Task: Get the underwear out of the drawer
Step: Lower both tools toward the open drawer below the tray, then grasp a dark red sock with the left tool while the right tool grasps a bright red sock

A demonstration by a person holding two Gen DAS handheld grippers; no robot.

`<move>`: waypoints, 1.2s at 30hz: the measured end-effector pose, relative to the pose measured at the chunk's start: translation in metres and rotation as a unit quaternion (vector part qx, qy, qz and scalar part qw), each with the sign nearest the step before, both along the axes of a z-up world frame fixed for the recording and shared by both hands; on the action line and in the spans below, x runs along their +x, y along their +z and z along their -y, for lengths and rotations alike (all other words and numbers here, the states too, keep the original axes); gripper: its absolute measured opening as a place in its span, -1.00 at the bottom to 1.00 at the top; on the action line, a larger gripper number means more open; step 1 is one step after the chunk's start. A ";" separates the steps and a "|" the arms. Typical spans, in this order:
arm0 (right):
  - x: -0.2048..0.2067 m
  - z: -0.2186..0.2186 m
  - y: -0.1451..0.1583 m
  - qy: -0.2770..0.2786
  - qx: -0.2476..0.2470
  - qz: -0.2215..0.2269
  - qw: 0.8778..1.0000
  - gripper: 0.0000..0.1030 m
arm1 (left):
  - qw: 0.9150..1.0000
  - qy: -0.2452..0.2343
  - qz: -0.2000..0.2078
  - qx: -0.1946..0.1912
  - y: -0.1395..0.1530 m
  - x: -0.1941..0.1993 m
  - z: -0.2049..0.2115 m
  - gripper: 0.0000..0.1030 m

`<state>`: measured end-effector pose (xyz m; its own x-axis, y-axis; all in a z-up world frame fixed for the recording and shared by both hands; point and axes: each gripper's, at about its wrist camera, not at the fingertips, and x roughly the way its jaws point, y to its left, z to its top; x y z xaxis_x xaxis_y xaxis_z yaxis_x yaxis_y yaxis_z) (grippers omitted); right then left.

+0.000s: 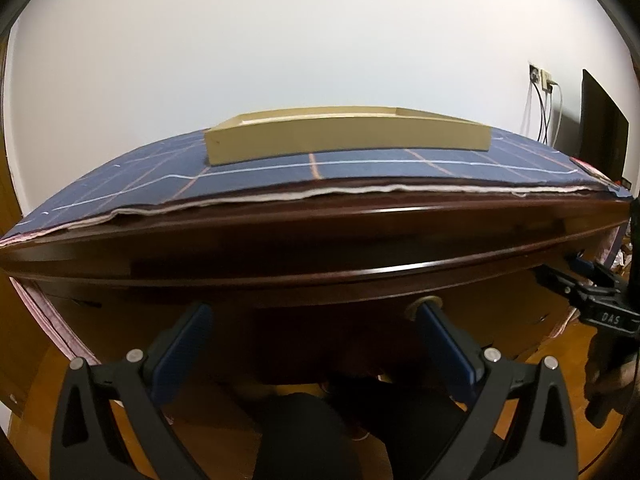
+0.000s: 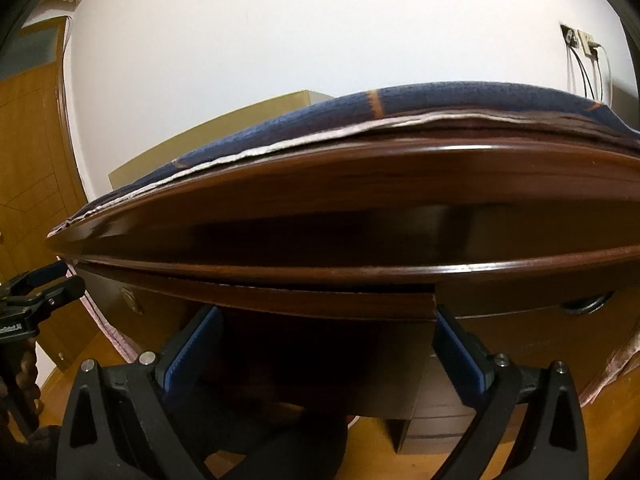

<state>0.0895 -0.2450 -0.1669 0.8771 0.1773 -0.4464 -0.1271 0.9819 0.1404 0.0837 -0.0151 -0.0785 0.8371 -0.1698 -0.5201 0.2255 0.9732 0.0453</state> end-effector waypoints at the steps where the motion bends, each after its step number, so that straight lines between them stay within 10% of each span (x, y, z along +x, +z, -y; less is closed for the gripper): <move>1: -0.001 0.001 0.002 0.000 0.001 -0.003 1.000 0.98 | 1.000 0.000 0.000 0.000 0.000 0.001 -0.001 1.00; 12: -0.036 0.002 0.014 0.003 -0.002 -0.048 0.999 0.98 | 1.000 -0.012 0.013 0.012 0.009 -0.012 -0.018 1.00; 18: -0.062 -0.012 0.046 -0.043 0.007 0.017 0.999 0.98 | 1.000 -0.018 0.010 0.023 0.011 -0.008 -0.028 1.00; 26: 0.002 -0.059 0.042 -0.016 -0.076 -0.079 0.994 0.72 | 0.997 -0.022 -0.060 0.043 0.000 0.016 -0.031 1.00; 36: 0.006 -0.058 0.028 -0.039 -0.067 -0.171 0.982 0.66 | 0.990 0.004 -0.138 0.018 -0.019 0.029 -0.045 1.00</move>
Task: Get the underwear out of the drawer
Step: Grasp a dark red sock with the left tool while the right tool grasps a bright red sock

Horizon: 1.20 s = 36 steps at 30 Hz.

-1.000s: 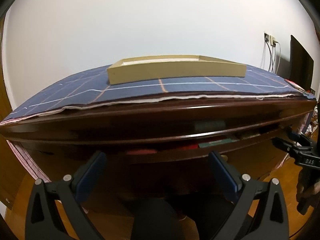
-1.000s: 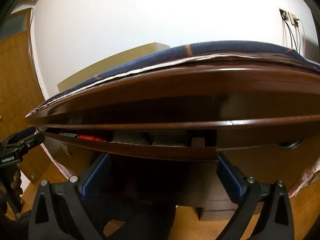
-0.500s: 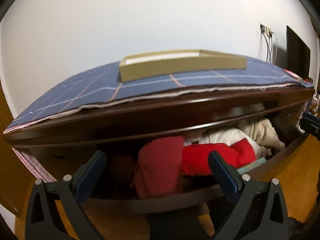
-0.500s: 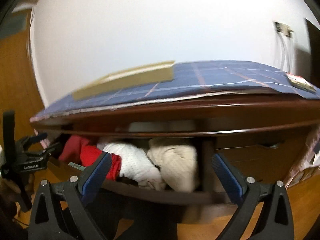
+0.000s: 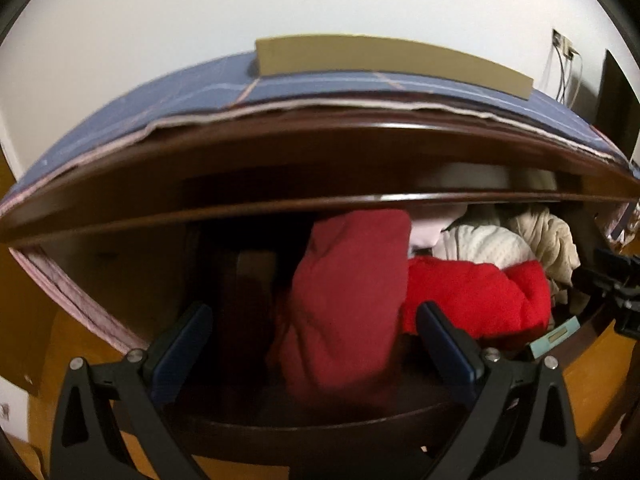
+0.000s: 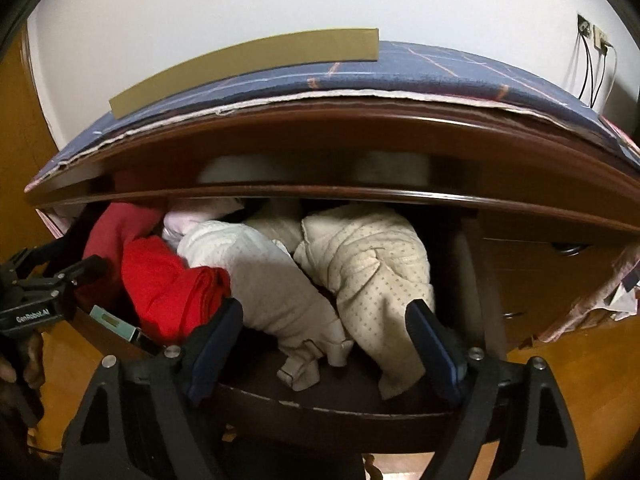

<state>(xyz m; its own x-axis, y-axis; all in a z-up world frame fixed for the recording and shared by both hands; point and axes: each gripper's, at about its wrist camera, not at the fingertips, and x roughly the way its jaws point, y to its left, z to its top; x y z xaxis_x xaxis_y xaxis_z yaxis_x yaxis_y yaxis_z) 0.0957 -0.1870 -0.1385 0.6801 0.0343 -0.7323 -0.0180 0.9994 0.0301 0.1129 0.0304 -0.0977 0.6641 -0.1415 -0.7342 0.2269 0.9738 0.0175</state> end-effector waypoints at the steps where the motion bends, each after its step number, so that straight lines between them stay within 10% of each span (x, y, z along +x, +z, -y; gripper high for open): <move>1: 0.003 0.003 -0.001 -0.002 0.011 -0.016 1.000 0.66 | 1.000 0.004 -0.015 -0.010 -0.002 0.002 -0.002 1.00; 36: -0.033 -0.018 -0.016 0.007 0.034 -0.091 0.995 0.74 | 0.998 -0.025 -0.047 0.023 -0.017 -0.053 -0.029 1.00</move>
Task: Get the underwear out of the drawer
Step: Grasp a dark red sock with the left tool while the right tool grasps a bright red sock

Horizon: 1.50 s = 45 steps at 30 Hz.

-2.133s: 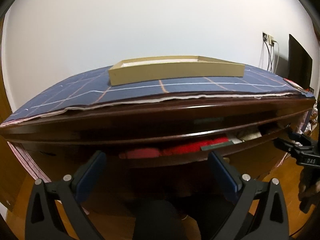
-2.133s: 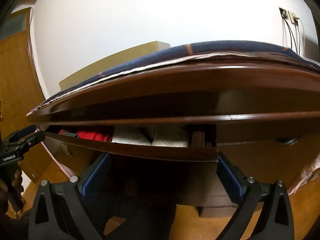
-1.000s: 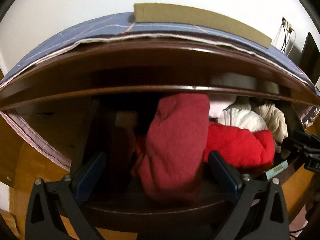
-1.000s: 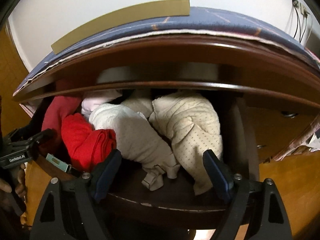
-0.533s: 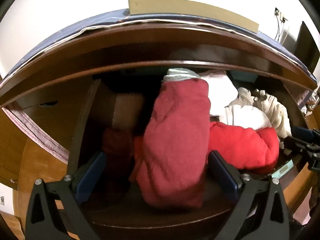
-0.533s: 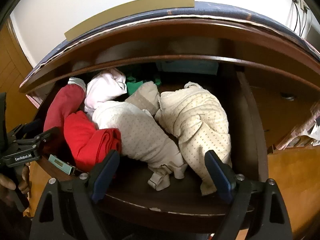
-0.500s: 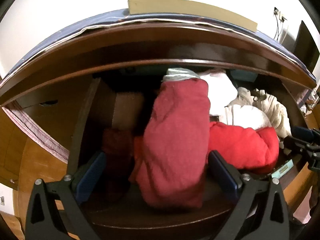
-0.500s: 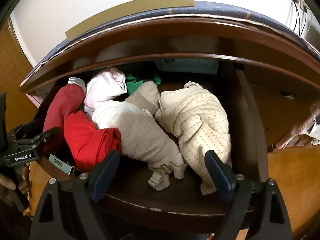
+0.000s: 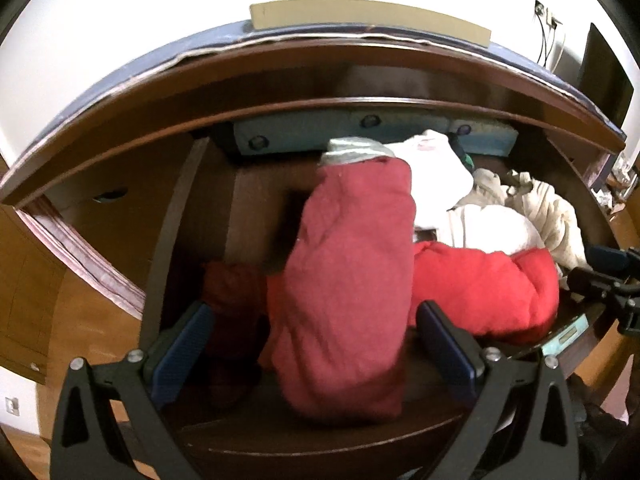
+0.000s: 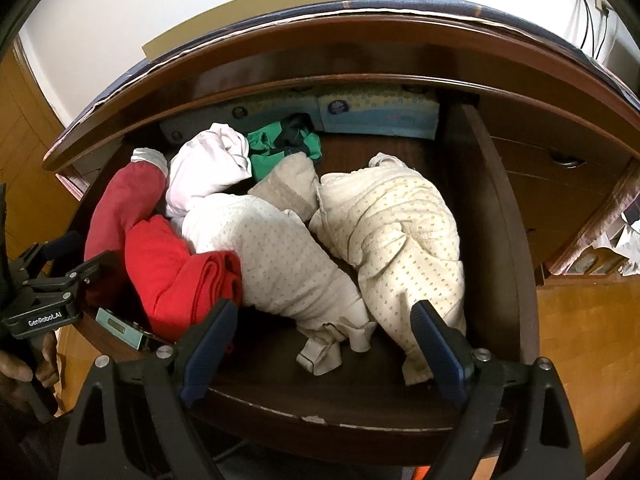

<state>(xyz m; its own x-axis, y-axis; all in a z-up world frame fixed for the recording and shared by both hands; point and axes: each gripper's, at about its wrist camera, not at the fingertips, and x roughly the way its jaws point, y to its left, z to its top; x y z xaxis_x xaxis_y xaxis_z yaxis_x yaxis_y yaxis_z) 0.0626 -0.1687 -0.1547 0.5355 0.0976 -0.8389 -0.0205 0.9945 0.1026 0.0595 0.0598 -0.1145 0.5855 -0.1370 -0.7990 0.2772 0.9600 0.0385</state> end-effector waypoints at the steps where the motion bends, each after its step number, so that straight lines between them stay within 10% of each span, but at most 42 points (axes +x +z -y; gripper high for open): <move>1: -0.001 0.000 0.000 0.000 0.000 -0.001 1.000 0.74 | 1.000 0.002 0.002 0.003 0.000 -0.001 0.000 1.00; 12: -0.012 -0.002 0.006 -0.018 -0.008 0.023 1.000 0.75 | 1.000 -0.013 -0.001 -0.006 0.004 -0.008 -0.003 0.99; 19: -0.020 -0.025 0.060 0.052 -0.024 0.138 0.989 0.75 | 0.999 -0.031 0.026 -0.010 0.033 0.000 -0.011 0.99; 35: 0.034 -0.082 0.027 0.189 0.002 0.004 0.982 0.51 | 0.993 -0.069 -0.092 0.027 0.005 0.052 0.017 0.99; 45: 0.037 -0.091 0.035 0.233 -0.030 -0.012 0.972 0.32 | 0.986 -0.094 -0.136 -0.011 -0.005 0.042 0.007 0.17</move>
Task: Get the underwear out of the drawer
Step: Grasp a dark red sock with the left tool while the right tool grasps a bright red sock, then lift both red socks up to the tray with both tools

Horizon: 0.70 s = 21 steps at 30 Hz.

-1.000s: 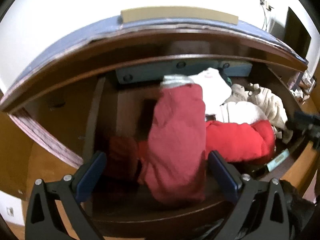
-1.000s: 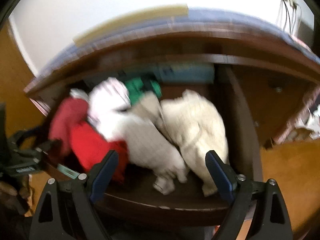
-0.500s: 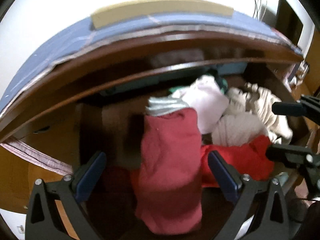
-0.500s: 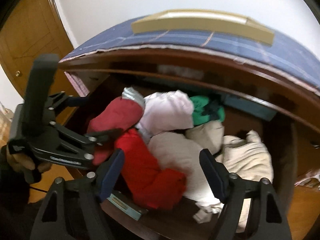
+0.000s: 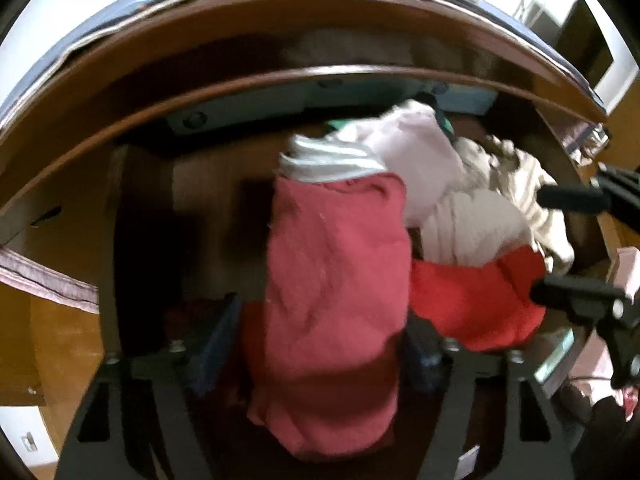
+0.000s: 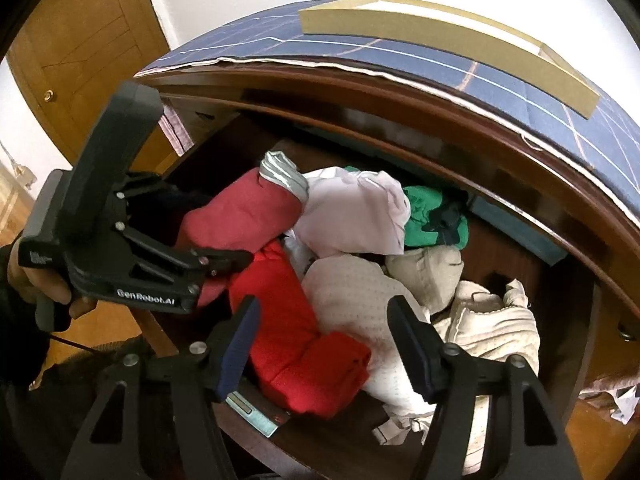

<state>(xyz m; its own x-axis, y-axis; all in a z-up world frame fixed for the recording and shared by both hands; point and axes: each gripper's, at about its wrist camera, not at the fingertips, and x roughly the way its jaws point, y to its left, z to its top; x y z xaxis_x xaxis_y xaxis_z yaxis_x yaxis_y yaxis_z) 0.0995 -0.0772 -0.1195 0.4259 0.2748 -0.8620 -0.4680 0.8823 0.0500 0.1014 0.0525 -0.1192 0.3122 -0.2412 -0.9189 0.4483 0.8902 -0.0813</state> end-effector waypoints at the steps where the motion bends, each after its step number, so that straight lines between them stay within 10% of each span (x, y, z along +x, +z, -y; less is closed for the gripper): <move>1: 0.000 0.002 0.001 -0.001 0.001 -0.001 1.000 0.32 | 1.000 -0.002 -0.007 -0.017 0.000 -0.002 -0.002 0.08; 5: -0.001 0.005 0.004 -0.005 0.012 0.000 1.000 0.32 | 0.999 0.006 0.002 -0.053 0.006 -0.005 -0.012 -0.46; 16: 0.005 -0.040 -0.015 0.054 -0.022 -0.032 0.998 0.32 | 0.986 0.060 0.135 -0.078 0.092 -0.033 -0.064 -0.48; 21: 0.019 -0.055 -0.040 0.066 -0.033 -0.073 0.995 0.01 | 0.982 0.070 0.152 -0.090 0.098 -0.032 -0.059 -0.48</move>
